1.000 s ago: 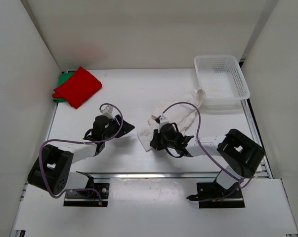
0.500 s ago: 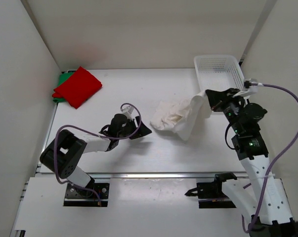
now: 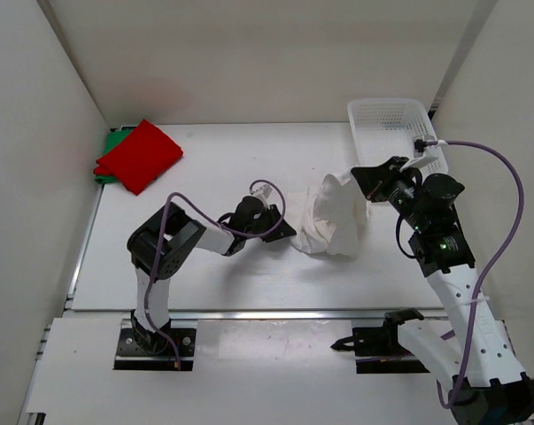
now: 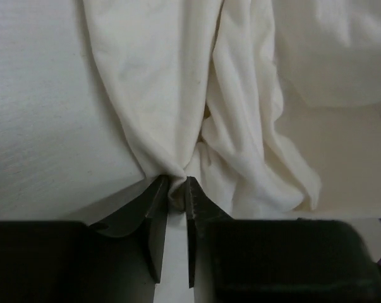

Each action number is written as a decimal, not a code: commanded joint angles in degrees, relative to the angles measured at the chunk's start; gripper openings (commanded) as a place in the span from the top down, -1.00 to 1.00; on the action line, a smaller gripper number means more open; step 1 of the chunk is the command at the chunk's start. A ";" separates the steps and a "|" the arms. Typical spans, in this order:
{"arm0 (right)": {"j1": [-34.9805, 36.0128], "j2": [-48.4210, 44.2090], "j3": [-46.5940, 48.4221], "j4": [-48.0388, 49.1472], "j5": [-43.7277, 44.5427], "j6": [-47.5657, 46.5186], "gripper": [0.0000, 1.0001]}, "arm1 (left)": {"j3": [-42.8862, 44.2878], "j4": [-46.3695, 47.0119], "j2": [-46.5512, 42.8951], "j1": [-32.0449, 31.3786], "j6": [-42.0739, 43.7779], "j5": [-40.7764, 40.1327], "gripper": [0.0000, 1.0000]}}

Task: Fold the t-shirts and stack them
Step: Flatten out the tshirt

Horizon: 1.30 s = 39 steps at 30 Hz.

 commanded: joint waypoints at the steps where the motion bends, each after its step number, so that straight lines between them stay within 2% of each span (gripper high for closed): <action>1: 1.38 0.14 1.52 3.24 -0.12 -0.83 1.00 | 2.07 1.10 -0.32 -0.56 -1.87 1.21 0.50; 3: 0.95 0.32 2.22 3.42 -0.38 -0.92 0.99 | 1.98 -1.61 -2.86 0.23 -0.47 -0.89 0.88; 4: 0.77 0.58 2.57 3.51 -0.55 -0.57 1.00 | 1.63 -2.84 -5.48 0.85 0.32 -1.42 1.00; 6: 0.42 0.85 3.45 3.51 0.06 -0.65 1.00 | 1.54 -4.33 -11.98 3.91 1.20 -1.25 1.00; 8: -0.46 2.25 4.76 3.51 -1.60 -0.22 1.00 | 4.95 -8.99 -16.64 7.24 4.18 -0.64 1.00; 10: -1.25 2.70 6.08 3.42 -3.27 0.13 1.00 | 8.29 -17.32 -21.30 11.11 7.35 0.15 1.00; 15: -2.04 1.82 11.17 1.84 -2.32 -1.27 1.00 | 15.86 -30.44 -35.80 20.34 13.15 2.61 1.00; 19: -3.36 1.38 18.47 1.22 -5.20 -1.36 1.00 | 23.33 -39.49 -39.78 31.49 13.60 10.87 1.00; 22: -1.18 -1.25 15.94 3.59 -7.40 -0.30 1.00 | 25.62 -44.15 -41.89 36.96 15.79 11.32 0.99; 25: 2.34 -4.51 7.34 2.02 -6.63 -1.44 0.99 | 24.31 -48.81 -42.51 36.80 20.71 5.10 0.97; 26: 4.09 -5.99 1.92 0.80 -5.66 -1.44 1.00 | 22.22 -48.39 -42.68 36.36 22.29 3.07 0.96; 28: 5.34 -7.23 -9.23 -1.76 -4.69 -1.45 0.99 | 18.17 -46.45 -38.93 36.53 21.86 3.93 0.97; 30: 4.73 -9.50 -16.36 -2.20 -5.39 -0.49 1.00 | 16.76 -44.26 -34.53 34.52 22.39 2.10 0.97; 32: 2.89 -10.75 -21.24 0.06 -6.43 0.49 0.99 | 17.71 -43.11 -25.25 32.95 22.74 0.95 0.97; 36: -3.62 -7.17 -20.47 3.94 -11.36 1.63 1.00 | 31.99 -47.75 -9.31 30.82 22.74 -0.37 0.98; 38: -3.54 -4.08 -18.00 5.69 -11.11 1.72 1.00 | 40.01 -50.93 -1.24 29.86 22.04 -0.55 0.96; 39: -3.02 -1.46 -15.82 7.27 -9.62 1.46 1.00 | 44.65 -51.71 -0.16 29.86 22.13 -0.46 0.88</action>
